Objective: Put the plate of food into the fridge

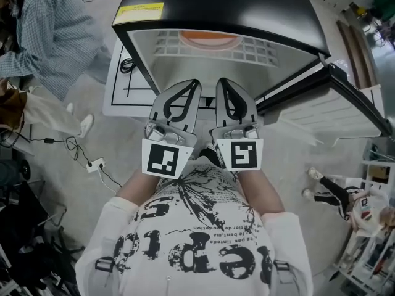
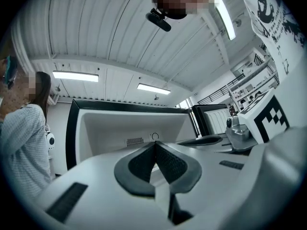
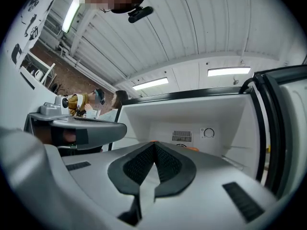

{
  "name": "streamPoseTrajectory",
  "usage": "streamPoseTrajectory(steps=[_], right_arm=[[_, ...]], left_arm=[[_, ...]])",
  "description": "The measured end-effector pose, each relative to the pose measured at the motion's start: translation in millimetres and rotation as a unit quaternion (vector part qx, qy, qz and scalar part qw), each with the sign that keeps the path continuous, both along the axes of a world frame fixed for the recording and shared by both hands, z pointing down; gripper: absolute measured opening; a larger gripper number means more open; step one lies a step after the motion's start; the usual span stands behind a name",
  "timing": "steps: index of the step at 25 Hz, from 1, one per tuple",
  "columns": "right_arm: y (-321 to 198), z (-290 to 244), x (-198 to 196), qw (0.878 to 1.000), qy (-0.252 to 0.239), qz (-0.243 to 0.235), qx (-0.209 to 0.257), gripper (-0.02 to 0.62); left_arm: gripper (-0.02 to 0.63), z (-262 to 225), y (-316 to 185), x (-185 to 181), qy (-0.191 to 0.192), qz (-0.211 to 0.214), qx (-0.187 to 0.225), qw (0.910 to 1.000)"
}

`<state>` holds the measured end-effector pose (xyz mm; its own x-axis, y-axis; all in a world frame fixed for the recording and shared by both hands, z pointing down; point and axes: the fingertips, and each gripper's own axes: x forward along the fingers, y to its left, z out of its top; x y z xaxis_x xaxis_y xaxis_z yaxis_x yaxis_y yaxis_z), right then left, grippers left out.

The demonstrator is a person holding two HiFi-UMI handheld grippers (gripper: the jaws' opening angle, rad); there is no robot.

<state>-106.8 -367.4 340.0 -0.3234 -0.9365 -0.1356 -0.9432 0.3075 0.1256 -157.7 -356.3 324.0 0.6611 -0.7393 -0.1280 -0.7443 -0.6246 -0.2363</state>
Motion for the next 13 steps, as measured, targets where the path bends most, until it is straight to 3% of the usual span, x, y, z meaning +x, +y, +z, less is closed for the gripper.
streamPoseTrajectory(steps=[8,13], right_arm=[[1,4,-1,1.0,0.002,0.004,0.004,0.002],[-1,-3,-8,1.0,-0.02,0.005,0.014,0.002]], left_arm=[[0.008,12,-12,-5,0.059,0.005,-0.061,0.9964],[0.008,11,-18,-16,0.058,-0.004,-0.058,0.9967]])
